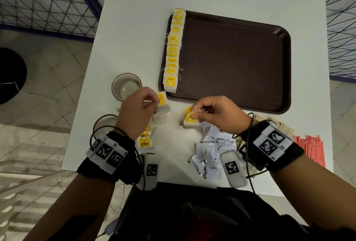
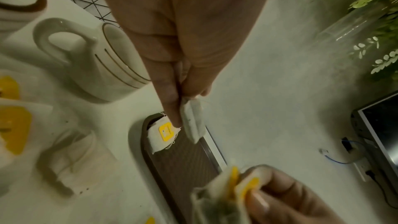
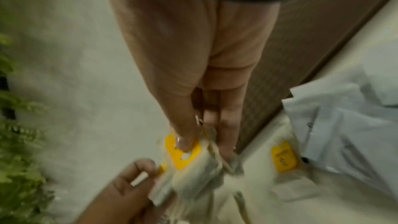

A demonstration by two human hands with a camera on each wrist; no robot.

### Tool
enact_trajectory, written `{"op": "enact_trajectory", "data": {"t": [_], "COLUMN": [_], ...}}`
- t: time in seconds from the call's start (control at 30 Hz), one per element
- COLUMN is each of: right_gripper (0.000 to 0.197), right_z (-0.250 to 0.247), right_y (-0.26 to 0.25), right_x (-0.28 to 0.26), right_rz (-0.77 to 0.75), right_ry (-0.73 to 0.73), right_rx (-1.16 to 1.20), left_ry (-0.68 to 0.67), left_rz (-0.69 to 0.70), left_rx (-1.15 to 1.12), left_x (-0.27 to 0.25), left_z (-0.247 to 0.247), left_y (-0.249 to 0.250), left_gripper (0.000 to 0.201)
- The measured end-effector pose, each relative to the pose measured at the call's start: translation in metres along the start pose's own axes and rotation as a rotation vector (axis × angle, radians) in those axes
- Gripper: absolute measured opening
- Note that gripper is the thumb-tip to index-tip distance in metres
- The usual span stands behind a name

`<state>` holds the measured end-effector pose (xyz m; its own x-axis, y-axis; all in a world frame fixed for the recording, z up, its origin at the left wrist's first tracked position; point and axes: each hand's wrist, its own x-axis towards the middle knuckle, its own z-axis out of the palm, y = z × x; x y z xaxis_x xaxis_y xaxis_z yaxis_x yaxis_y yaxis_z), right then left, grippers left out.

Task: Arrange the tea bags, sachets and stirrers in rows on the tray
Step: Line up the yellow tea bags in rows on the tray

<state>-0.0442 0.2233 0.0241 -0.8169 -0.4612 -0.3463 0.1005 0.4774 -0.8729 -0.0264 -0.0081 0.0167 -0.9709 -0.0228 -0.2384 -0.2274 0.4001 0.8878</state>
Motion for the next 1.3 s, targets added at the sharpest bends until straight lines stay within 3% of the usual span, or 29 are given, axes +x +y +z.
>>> {"op": "enact_trajectory", "data": {"t": [0.13,0.27,0.4,0.53,0.6,0.73,0.83,0.93,1.03,1.2,1.3], "right_gripper": [0.012,0.013,0.013,0.026,0.023,0.006,0.011,0.017,0.019,0.013,0.022], "right_z": [-0.007,-0.004,0.001,0.01,0.008,-0.014,-0.016,0.003,0.021,0.048,0.048], "right_y": [-0.022,-0.021,-0.012,-0.013,-0.014,0.002,0.02,0.028,0.028,0.028,0.03], "right_x": [-0.007,0.002,0.006,0.007,0.008,0.016,0.025,0.032,0.037,0.04,0.044], "right_rz": [0.021,-0.015,-0.053,-0.019,0.025,0.097,0.178,0.181,0.147,0.03,0.055], "right_ry": [-0.162,-0.056,0.06,0.084,0.086,0.182,0.073,-0.005,-0.093,-0.232,-0.179], "right_rx": [0.221,0.052,0.0,0.032,0.043,-0.292,-0.567,-0.689,-0.788,-0.792,-0.743], "left_ry": [-0.211,-0.364,-0.351,-0.304,-0.278,-0.221,-0.211,-0.241,-0.273,-0.269,-0.263], "left_rz": [0.018,-0.077,-0.12,-0.183,-0.211,-0.102,-0.087,-0.057,-0.055,-0.085,-0.094], "left_rx": [0.028,-0.147,-0.254,-0.287,-0.245,-0.058,0.049,0.062,0.079,0.191,0.192], "left_x": [-0.003,-0.012,-0.014,-0.014,-0.015,-0.025,-0.043,-0.063,-0.078,-0.09,-0.094], "left_z": [0.008,0.017,0.022,0.027,0.026,0.01,-0.005,-0.017,-0.022,-0.028,-0.031], "left_y": [0.008,0.02,0.019,0.012,0.007,-0.004,-0.014,-0.019,-0.026,-0.053,-0.062], "left_gripper": [0.03,0.027,0.016,0.017,0.018,0.012,0.011,0.026,0.021,0.023,0.028]}}
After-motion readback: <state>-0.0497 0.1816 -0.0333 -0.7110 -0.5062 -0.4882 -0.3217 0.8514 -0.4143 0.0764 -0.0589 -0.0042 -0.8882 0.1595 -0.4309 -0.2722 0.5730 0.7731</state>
